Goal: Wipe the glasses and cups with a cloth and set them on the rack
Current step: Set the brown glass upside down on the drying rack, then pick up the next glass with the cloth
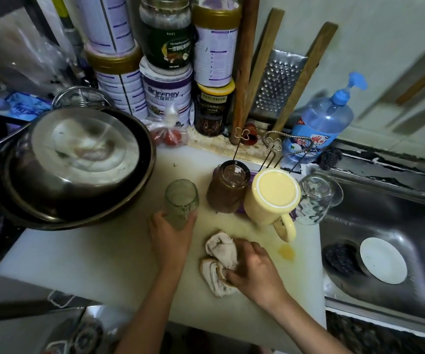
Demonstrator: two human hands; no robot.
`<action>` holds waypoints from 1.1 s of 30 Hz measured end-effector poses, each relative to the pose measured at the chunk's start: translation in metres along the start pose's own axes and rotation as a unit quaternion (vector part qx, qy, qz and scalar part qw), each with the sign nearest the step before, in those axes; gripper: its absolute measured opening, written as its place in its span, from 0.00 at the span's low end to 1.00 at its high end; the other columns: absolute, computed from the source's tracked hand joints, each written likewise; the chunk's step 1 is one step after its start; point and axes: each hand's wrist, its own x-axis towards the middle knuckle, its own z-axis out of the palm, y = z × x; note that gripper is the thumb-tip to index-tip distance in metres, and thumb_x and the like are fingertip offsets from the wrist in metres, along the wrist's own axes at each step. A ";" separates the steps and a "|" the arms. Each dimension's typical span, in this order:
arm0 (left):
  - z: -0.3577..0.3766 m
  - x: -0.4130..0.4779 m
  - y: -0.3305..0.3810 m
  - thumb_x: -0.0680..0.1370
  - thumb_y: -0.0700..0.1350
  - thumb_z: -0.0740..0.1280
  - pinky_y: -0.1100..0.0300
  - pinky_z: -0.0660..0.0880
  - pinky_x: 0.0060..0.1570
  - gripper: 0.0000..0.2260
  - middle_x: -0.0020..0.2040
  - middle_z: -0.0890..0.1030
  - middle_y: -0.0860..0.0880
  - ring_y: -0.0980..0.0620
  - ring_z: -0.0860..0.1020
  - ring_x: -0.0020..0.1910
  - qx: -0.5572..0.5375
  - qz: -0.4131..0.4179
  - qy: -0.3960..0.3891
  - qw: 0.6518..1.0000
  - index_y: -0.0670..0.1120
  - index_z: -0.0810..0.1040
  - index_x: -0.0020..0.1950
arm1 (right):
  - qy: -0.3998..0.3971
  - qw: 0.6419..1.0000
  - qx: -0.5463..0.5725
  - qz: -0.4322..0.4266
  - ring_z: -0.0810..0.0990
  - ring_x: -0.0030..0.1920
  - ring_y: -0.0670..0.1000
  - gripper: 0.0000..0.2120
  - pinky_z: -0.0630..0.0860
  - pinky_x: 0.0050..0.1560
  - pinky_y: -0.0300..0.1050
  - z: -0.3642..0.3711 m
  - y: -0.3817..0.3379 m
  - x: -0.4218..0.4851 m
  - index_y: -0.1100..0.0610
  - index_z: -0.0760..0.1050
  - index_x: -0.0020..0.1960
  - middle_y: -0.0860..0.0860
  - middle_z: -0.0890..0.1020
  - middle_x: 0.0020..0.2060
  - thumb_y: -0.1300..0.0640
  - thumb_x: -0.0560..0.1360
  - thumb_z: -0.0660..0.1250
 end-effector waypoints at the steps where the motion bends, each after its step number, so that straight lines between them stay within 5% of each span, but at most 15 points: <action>1: 0.003 0.001 -0.002 0.70 0.58 0.75 0.47 0.74 0.58 0.27 0.59 0.77 0.39 0.39 0.76 0.58 -0.001 0.006 0.004 1.000 0.41 0.74 0.59 | 0.009 1.000 0.004 0.011 0.73 0.62 0.52 0.31 0.69 0.61 0.41 0.001 0.002 -0.002 0.52 0.67 0.70 0.50 0.73 0.61 0.45 0.70 0.72; 4: 0.010 0.004 -0.007 0.74 0.58 0.70 0.48 0.75 0.56 0.15 0.53 0.80 0.42 0.41 0.78 0.54 -0.018 -0.002 -0.013 1.000 0.47 0.79 0.50 | 0.030 0.999 0.029 0.019 0.79 0.48 0.50 0.18 0.74 0.48 0.43 0.002 0.007 -0.005 0.52 0.76 0.57 0.48 0.79 0.48 0.48 0.70 0.73; 7: 0.015 0.008 -0.006 0.76 0.56 0.67 0.51 0.76 0.54 0.14 0.50 0.82 0.43 0.43 0.79 0.49 -0.059 -0.041 -0.051 0.996 0.46 0.82 0.48 | 0.057 0.995 0.077 -0.012 0.75 0.35 0.43 0.07 0.69 0.37 0.34 -0.001 0.011 -0.007 0.53 0.79 0.42 0.43 0.77 0.34 0.51 0.71 0.74; 11: 0.015 0.011 0.000 0.78 0.51 0.67 0.55 0.75 0.45 0.12 0.40 0.82 0.43 0.45 0.78 0.40 -0.131 -0.079 -0.095 0.984 0.45 0.81 0.39 | 0.098 0.983 0.153 -0.020 0.75 0.37 0.45 0.09 0.67 0.37 0.31 -0.012 0.006 -0.010 0.54 0.78 0.36 0.47 0.75 0.34 0.53 0.74 0.71; 16: 0.009 0.008 0.009 0.80 0.52 0.63 0.56 0.71 0.36 0.13 0.33 0.73 0.48 0.48 0.71 0.33 -0.185 -0.143 -0.150 0.961 0.47 0.72 0.39 | 0.060 0.956 0.287 0.017 0.64 0.29 0.41 0.17 0.61 0.32 0.36 -0.026 -0.006 -0.019 0.54 0.63 0.34 0.43 0.66 0.25 0.54 0.80 0.62; 18: 0.003 0.003 0.011 0.82 0.53 0.59 0.59 0.70 0.30 0.14 0.34 0.73 0.45 0.47 0.72 0.31 -0.192 -0.160 -0.156 0.956 0.46 0.71 0.41 | 0.063 0.950 0.305 0.009 0.63 0.29 0.42 0.18 0.61 0.32 0.38 -0.030 -0.010 -0.023 0.52 0.61 0.33 0.43 0.64 0.25 0.53 0.81 0.60; 22: -0.011 -0.013 0.009 0.81 0.58 0.60 0.46 0.79 0.48 0.18 0.41 0.81 0.39 0.41 0.80 0.41 -0.167 -0.156 -0.160 0.960 0.46 0.77 0.40 | 0.077 0.939 0.335 -0.015 0.63 0.31 0.43 0.19 0.61 0.33 0.41 -0.038 -0.011 -0.027 0.50 0.61 0.33 0.44 0.63 0.27 0.50 0.81 0.60; 25: -0.020 -0.028 0.014 0.81 0.53 0.61 0.51 0.78 0.43 0.16 0.38 0.80 0.43 0.43 0.79 0.38 -0.176 -0.163 -0.145 0.960 0.46 0.78 0.40 | 0.083 0.929 0.357 -0.048 0.63 0.32 0.43 0.19 0.62 0.35 0.42 -0.051 -0.008 -0.034 0.52 0.62 0.32 0.44 0.62 0.28 0.48 0.80 0.61; 27: -0.024 -0.039 0.016 0.82 0.52 0.61 0.56 0.75 0.37 0.17 0.35 0.79 0.43 0.45 0.78 0.35 -0.172 -0.171 -0.134 0.961 0.43 0.78 0.38 | 0.073 0.911 0.401 -0.061 0.66 0.35 0.45 0.21 0.64 0.39 0.44 -0.061 -0.003 -0.040 0.56 0.65 0.33 0.49 0.66 0.30 0.44 0.77 0.64; 30: -0.029 -0.067 0.013 0.82 0.49 0.60 0.58 0.71 0.33 0.17 0.34 0.76 0.43 0.47 0.74 0.33 -0.155 -0.160 -0.127 0.967 0.42 0.74 0.38 | 0.041 0.880 0.470 -0.053 0.72 0.42 0.51 0.39 0.69 0.48 0.51 -0.077 0.012 -0.050 0.68 0.72 0.45 0.70 0.74 0.38 0.29 0.67 0.66; 33: -0.033 -0.111 0.017 0.83 0.49 0.59 0.57 0.73 0.36 0.15 0.38 0.78 0.43 0.47 0.76 0.36 -0.155 -0.126 -0.109 0.974 0.44 0.75 0.40 | 0.043 0.861 0.501 -0.068 0.81 0.51 0.60 0.31 0.72 0.60 0.62 -0.104 0.028 -0.068 0.57 0.79 0.48 0.67 0.80 0.47 0.29 0.65 0.67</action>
